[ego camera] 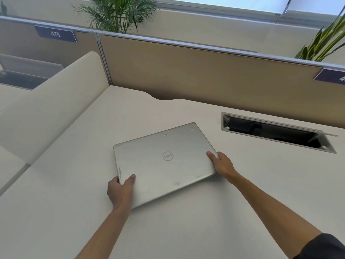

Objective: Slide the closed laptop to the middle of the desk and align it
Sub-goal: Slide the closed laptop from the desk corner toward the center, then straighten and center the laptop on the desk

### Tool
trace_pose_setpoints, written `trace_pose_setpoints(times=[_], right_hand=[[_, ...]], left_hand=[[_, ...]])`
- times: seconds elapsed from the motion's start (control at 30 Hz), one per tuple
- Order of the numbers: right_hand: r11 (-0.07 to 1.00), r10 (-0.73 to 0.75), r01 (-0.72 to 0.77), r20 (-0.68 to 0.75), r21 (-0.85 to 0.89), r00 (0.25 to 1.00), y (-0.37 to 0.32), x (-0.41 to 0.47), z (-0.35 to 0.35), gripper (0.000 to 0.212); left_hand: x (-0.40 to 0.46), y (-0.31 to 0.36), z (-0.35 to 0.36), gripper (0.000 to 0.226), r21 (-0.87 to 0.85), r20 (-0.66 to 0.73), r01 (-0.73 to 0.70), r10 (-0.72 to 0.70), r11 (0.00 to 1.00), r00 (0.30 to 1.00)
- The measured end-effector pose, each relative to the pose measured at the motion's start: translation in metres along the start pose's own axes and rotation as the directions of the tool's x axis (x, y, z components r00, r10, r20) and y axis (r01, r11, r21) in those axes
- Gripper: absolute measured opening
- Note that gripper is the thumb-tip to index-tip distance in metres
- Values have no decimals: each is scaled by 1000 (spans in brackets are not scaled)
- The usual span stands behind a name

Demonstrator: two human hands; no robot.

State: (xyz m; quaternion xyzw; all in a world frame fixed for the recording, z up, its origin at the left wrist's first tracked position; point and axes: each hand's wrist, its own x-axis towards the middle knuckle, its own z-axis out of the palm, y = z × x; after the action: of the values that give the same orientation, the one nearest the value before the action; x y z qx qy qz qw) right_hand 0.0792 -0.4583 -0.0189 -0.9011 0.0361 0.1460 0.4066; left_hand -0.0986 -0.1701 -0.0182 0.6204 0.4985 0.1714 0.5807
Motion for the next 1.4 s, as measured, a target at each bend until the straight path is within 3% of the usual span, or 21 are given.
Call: trace_pose_setpoints(times=[0.47,0.6,0.93,1.4], right_hand=[[1000,23,-23,-70,8,997,58,-55,-34,53],[1000,22,-24,-106,-16,994,74,-70,-42,51],[999,22,-27,-158,-25,987,105,-101,-59,50],[989,-2,-31,-222,-148,975,129,-124,-62,51]], left_hand=[[-60,-29,3,38,97,79,-27,19,995,997],[-72,-41,6,62,135,105,-56,42,989,994],[-105,-44,8,47,228,149,-93,60,969,987],[-130,-50,1,51,355,188,-162,100,921,977]])
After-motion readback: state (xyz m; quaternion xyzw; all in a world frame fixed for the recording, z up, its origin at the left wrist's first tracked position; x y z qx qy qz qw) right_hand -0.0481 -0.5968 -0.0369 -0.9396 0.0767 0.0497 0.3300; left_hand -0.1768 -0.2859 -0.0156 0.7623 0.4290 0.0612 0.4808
